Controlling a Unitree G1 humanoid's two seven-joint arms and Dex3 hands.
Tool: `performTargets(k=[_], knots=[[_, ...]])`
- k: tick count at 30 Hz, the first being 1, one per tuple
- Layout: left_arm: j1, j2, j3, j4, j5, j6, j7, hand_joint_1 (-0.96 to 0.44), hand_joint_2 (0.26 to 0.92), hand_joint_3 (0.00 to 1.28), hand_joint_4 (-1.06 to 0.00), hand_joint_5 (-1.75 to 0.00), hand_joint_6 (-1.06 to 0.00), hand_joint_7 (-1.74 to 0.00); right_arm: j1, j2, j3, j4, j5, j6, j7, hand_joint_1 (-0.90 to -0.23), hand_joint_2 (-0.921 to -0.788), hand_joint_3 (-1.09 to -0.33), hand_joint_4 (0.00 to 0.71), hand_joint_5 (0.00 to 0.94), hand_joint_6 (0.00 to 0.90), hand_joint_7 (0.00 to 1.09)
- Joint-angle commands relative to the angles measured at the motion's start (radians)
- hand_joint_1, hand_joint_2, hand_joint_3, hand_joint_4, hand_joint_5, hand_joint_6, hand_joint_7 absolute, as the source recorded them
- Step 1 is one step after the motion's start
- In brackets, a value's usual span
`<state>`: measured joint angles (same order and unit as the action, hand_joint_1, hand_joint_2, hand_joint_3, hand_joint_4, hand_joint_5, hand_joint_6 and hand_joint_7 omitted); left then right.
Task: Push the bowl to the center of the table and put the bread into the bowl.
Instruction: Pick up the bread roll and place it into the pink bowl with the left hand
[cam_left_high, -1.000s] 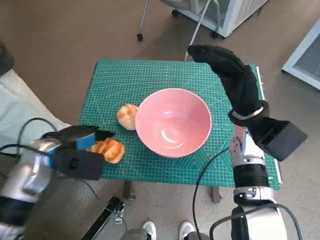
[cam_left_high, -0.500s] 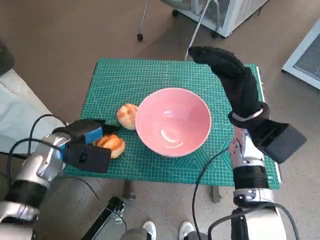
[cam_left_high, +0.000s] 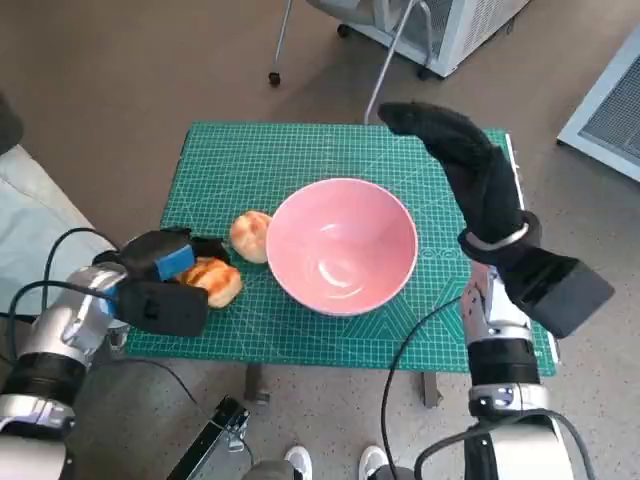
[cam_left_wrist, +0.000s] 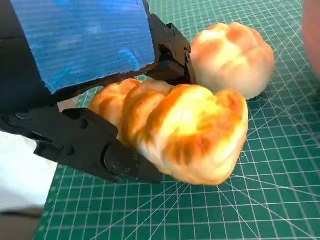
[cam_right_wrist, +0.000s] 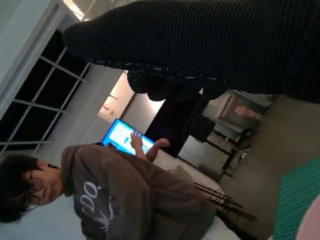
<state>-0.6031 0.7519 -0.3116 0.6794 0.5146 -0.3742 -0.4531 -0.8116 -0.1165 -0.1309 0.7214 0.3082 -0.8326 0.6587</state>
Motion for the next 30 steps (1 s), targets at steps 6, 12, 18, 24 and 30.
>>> performTargets(k=[6, 12, 18, 24, 30], knots=[[0.027, 0.07, 0.22, -0.304, -0.19, 0.053, -0.032, 0.0, 0.921, 0.17, -0.5, -1.48, -0.62, -1.05, 0.021, -0.004, 0.006, -0.001, 0.0, 0.02, 0.006, -0.635, -0.921, -0.836, 0.2, 0.044, -0.001, 0.62], [0.0, 0.032, 0.316, -0.45, -0.279, 0.057, 0.007, 0.0, 0.92, 0.14, -0.56, -1.4, -0.62, -1.08, 0.014, -0.005, 0.004, 0.008, 0.003, 0.027, 0.007, -0.625, -0.921, -0.834, 0.194, 0.045, -0.001, 0.62], [-0.054, -0.063, 0.302, -0.488, -0.235, -0.002, 0.14, 0.0, 0.92, 0.13, -0.58, -1.38, -0.61, -1.09, 0.015, 0.002, 0.002, 0.004, 0.014, 0.043, 0.01, -0.617, -0.921, -0.836, 0.188, 0.046, -0.001, 0.62], [-0.136, -0.119, 0.216, -0.445, -0.122, -0.068, 0.206, 0.0, 0.92, 0.12, -0.59, -1.32, -0.61, -1.13, 0.02, 0.009, 0.0, -0.001, 0.021, 0.056, 0.009, -0.616, -0.921, -0.832, 0.185, 0.05, -0.001, 0.61], [-0.215, -0.163, 0.133, -0.387, -0.063, -0.061, 0.168, 0.0, 0.921, 0.12, -0.59, -1.28, -0.61, -1.17, 0.022, 0.016, -0.001, -0.009, 0.028, 0.072, 0.008, -0.617, -0.921, -0.826, 0.184, 0.055, -0.001, 0.62]])
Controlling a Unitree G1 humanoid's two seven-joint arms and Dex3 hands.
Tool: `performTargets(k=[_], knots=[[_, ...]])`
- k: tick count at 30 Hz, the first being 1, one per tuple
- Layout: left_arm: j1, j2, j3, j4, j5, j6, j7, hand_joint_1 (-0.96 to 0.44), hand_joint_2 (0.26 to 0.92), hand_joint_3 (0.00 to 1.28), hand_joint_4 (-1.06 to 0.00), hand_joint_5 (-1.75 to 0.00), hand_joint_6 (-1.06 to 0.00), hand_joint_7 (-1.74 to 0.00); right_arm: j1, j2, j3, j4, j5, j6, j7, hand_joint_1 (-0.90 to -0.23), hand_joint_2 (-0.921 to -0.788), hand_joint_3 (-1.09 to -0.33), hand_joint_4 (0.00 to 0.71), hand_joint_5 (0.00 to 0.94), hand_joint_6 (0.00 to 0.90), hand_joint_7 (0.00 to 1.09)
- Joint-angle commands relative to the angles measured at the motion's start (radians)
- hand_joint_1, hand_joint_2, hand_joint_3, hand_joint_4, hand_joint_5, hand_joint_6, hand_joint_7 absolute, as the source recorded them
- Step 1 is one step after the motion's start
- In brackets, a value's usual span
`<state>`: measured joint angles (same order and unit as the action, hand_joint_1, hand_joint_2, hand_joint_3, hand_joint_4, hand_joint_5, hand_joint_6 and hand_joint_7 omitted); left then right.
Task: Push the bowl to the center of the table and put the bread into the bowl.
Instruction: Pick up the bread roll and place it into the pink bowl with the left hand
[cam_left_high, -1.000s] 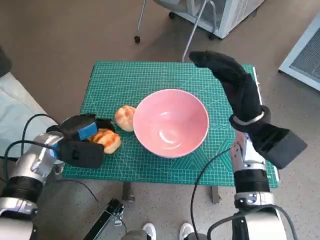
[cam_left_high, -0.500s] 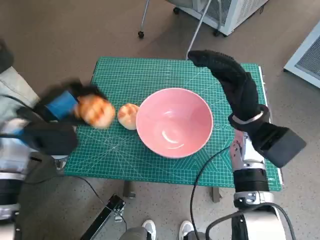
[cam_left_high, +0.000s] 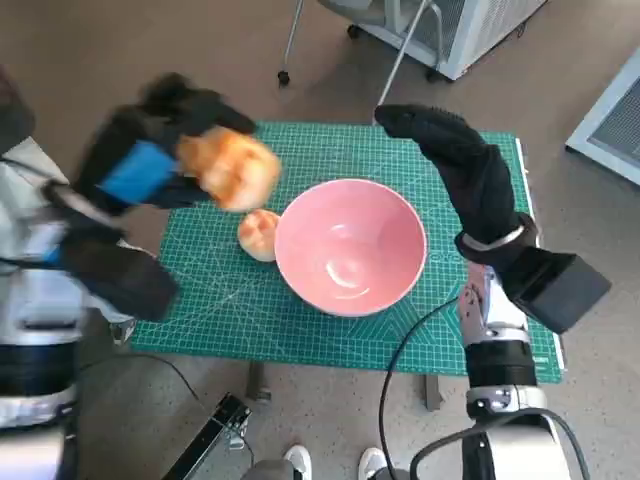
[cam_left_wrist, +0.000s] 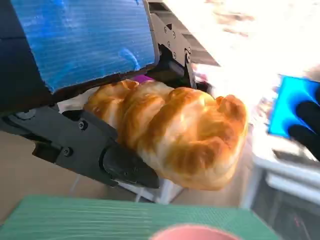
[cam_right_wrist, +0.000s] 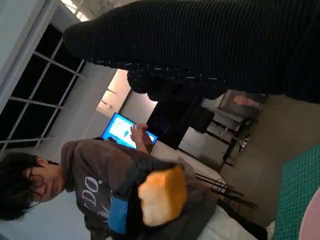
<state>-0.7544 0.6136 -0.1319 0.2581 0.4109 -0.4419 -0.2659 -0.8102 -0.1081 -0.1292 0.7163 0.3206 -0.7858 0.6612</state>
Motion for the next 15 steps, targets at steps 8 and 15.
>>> performTargets(k=[8, 15], knots=[[-0.116, -0.096, -0.152, 0.158, 0.123, -0.026, -0.001, 0.0, 0.921, 0.15, -0.56, -1.31, -0.58, -1.21, 0.032, 0.018, -0.001, -0.028, 0.033, 0.056, 0.007, -0.63, -0.921, -0.797, 0.178, 0.062, -0.001, 0.63], [-0.14, -0.146, -0.198, 0.254, 0.132, -0.033, -0.02, 0.0, 0.921, 0.2, -0.51, -1.42, -0.51, -1.23, 0.042, 0.022, -0.002, -0.052, 0.045, 0.082, 0.01, -0.641, -0.921, -0.765, 0.173, 0.07, -0.001, 0.66]])
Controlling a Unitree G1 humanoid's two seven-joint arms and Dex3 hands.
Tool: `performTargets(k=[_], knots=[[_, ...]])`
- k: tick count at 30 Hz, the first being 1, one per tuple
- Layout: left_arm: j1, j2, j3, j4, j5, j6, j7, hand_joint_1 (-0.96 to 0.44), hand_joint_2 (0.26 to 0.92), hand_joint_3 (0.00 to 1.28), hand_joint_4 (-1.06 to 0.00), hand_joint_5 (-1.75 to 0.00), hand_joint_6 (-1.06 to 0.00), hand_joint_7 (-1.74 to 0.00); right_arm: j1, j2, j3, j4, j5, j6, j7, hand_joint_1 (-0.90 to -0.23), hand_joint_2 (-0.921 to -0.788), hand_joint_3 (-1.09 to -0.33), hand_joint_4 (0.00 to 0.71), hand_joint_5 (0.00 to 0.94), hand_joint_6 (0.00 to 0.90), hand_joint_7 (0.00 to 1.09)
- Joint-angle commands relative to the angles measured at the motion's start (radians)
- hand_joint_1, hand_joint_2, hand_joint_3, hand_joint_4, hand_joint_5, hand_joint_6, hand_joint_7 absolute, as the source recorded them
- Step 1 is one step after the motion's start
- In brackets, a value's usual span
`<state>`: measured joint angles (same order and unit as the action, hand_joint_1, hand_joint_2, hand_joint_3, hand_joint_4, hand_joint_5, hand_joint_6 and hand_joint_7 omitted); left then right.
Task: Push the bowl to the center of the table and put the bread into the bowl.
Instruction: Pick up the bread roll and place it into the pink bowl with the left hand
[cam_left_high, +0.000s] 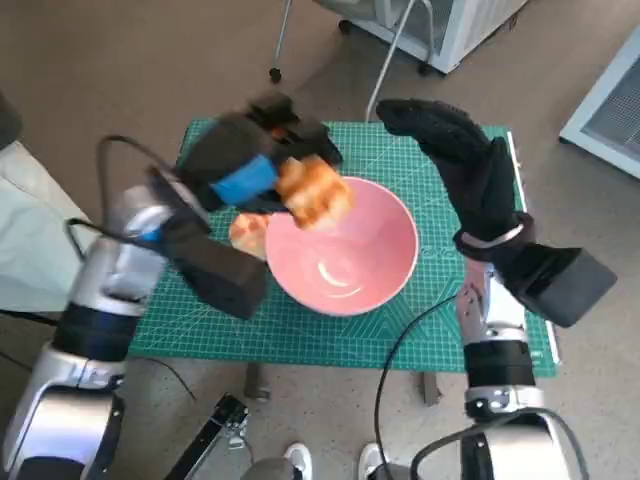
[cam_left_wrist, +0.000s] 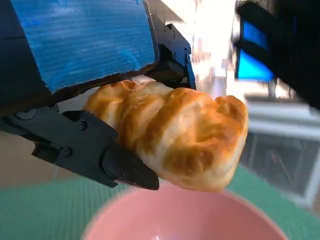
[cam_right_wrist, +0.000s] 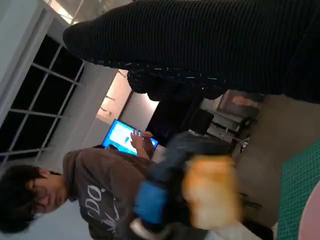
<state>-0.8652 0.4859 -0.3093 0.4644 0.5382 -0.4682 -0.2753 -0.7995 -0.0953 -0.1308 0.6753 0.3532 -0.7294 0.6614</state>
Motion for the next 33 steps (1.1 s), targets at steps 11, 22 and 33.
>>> performTargets(k=[11, 22, 33], knots=[[-0.034, -0.02, -0.087, 0.08, 0.009, 0.175, -0.281, -0.07, 0.827, 0.22, -0.13, -0.53, -0.17, -0.73, 0.04, 0.003, -0.004, -0.024, 0.011, 0.026, 0.018, -0.64, -0.921, -0.748, 0.168, 0.079, -0.001, 0.65], [-0.001, 0.007, -0.028, -0.002, -0.058, 0.186, -0.341, -0.19, 0.787, 0.07, -0.05, -0.03, -0.08, -0.46, 0.034, -0.012, -0.01, -0.013, 0.0, 0.003, 0.019, -0.638, -0.921, -0.77, 0.162, 0.096, -0.001, 0.58], [0.042, 0.067, 0.103, -0.039, -0.145, 0.02, -0.182, -0.19, 0.838, 0.02, -0.45, -0.11, -0.44, -0.52, 0.026, -0.013, -0.011, 0.0, 0.004, -0.002, 0.023, -0.633, -0.921, -0.772, 0.157, 0.106, -0.001, 0.58]])
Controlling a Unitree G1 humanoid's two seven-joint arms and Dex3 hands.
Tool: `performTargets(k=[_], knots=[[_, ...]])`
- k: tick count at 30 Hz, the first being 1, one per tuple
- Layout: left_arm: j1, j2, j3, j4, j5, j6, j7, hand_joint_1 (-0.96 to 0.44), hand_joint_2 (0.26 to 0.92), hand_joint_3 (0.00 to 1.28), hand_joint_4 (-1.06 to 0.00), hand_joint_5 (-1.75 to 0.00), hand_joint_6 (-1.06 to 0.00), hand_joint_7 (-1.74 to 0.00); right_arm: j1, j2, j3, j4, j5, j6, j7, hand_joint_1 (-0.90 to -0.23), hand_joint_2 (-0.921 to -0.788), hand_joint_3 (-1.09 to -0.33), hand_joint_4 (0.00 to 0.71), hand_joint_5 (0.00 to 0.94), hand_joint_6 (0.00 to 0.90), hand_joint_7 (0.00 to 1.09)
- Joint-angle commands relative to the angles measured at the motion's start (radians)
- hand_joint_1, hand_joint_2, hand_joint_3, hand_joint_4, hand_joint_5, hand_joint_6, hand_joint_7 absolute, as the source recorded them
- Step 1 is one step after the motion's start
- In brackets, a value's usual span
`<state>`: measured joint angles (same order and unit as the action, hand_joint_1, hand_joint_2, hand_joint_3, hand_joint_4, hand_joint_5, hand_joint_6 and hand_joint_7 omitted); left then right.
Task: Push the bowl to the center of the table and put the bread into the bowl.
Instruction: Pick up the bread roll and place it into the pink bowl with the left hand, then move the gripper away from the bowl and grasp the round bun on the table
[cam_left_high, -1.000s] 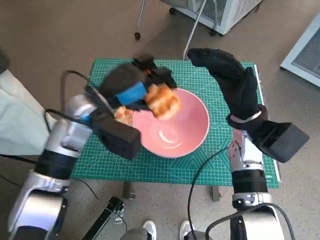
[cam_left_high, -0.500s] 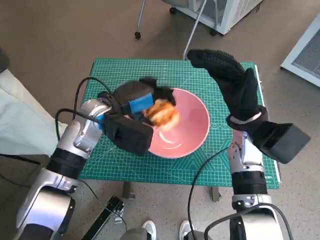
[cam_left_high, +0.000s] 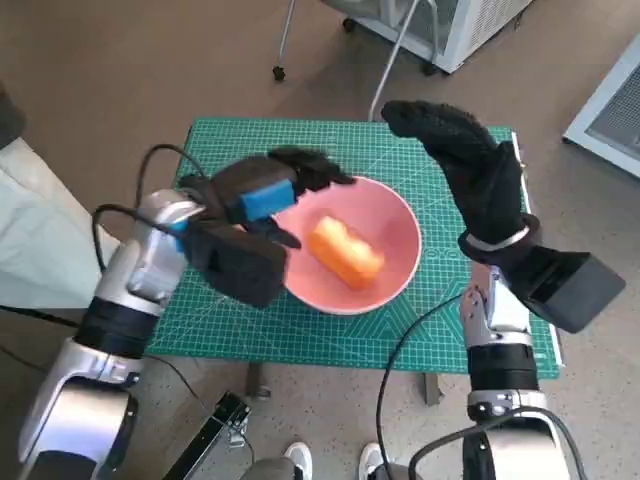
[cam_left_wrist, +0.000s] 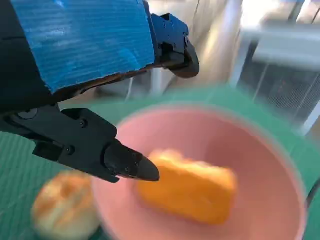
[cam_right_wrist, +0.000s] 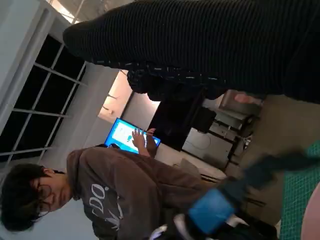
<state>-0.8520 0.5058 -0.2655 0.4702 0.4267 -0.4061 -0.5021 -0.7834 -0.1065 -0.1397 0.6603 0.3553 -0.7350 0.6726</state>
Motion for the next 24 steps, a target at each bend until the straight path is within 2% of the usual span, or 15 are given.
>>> performTargets(k=[1, 6, 9, 13, 17, 24], knots=[[0.036, 0.065, 0.076, -0.062, -0.035, -0.053, 0.058, -0.18, 0.842, 0.02, -0.5, -0.12, -0.48, -0.54, 0.01, -0.003, -0.003, 0.015, 0.001, 0.003, 0.011, -0.633, -0.921, -0.772, 0.156, 0.107, -0.001, 0.58], [0.059, 0.142, 0.141, -0.103, -0.015, -0.093, 0.117, -0.17, 0.852, 0.02, -0.6, -0.16, -0.57, -0.58, 0.011, -0.007, -0.006, 0.011, 0.004, 0.007, 0.01, -0.634, -0.921, -0.771, 0.154, 0.111, -0.001, 0.58], [0.076, 0.192, 0.175, -0.112, -0.026, -0.086, 0.112, -0.18, 0.856, 0.02, -0.61, -0.16, -0.58, -0.58, 0.013, -0.008, -0.009, 0.008, 0.008, 0.01, 0.011, -0.634, -0.921, -0.77, 0.153, 0.113, -0.001, 0.58], [0.105, 0.251, 0.209, -0.117, -0.045, -0.054, 0.077, -0.2, 0.861, 0.01, -0.54, -0.12, -0.5, -0.53, 0.015, -0.008, -0.011, 0.002, 0.01, 0.016, 0.01, -0.635, -0.921, -0.766, 0.15, 0.117, -0.001, 0.58], [0.132, 0.293, 0.218, -0.1, -0.058, -0.023, 0.045, -0.24, 0.848, 0.01, -0.41, -0.03, -0.37, -0.41, 0.015, -0.007, -0.012, -0.003, 0.011, 0.022, 0.007, -0.632, -0.921, -0.758, 0.146, 0.123, -0.001, 0.58], [0.161, 0.334, 0.19, -0.055, -0.021, 0.016, 0.019, -0.27, 0.812, 0.0, -0.27, 0.0, -0.29, -0.29, 0.012, -0.006, -0.016, -0.007, 0.015, 0.03, 0.008, -0.633, -0.921, -0.751, 0.146, 0.133, -0.001, 0.59]])
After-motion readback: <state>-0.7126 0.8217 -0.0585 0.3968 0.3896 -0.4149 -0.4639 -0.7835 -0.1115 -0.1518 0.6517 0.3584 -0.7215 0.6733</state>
